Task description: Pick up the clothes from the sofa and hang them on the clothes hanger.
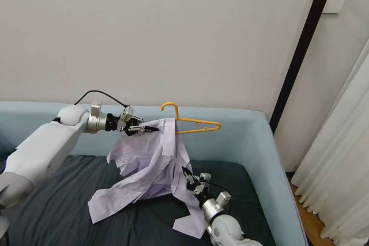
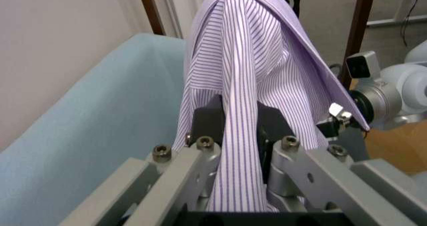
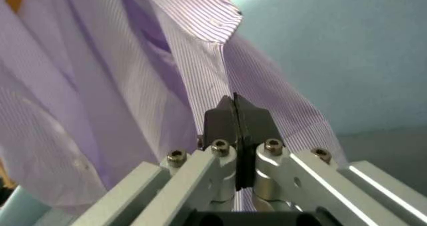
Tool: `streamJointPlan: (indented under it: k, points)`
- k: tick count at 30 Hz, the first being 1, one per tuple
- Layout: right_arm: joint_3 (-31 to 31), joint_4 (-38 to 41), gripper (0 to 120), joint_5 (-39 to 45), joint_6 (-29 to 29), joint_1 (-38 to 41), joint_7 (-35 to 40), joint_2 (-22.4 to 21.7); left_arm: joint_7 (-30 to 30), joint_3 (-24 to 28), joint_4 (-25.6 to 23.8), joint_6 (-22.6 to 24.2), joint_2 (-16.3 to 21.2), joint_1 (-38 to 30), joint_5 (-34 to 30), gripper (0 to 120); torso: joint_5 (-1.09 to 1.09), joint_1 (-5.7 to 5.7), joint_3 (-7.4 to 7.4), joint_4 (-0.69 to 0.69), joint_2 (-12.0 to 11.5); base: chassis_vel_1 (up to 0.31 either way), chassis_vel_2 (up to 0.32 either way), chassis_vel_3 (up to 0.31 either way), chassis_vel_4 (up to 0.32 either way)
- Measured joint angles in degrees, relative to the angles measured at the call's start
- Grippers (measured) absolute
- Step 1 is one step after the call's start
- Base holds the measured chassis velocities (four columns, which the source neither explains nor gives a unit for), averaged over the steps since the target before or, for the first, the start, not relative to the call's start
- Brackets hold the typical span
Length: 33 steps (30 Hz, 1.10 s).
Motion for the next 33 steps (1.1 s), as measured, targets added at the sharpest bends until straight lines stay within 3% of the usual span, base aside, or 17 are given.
streamJointPlan:
  k: [17, 25, 33]
  points:
    - [9.28, 7.83, 0, 4.43, -1.81, -2.65, 2.32, -4.25, 0.80, -2.30, 2.72, -0.90, -1.90, -0.52, -2.83, 8, 0.01, 0.00, 0.00, -0.01, 0.00, 0.000, 0.000, 0.000, 0.000]
    - [14.10, 8.19, 0, 8.93, -4.40, 5.82, 7.84, -5.26, 2.01, -2.15, 2.17, -1.55, -1.94, -0.07, -3.50, 8, -0.01, 0.00, 0.00, 0.02, -0.01, 0.000, 0.000, 0.000, 0.000]
    - [15.78, 11.61, 0, 7.07, -3.69, 8.63, 5.14, -7.75, -0.65, -1.93, 0.65, -1.83, -2.25, 0.64, -1.86, 8, 0.00, 0.00, 0.00, 0.01, -0.01, 0.000, 0.000, 0.000, 0.000]
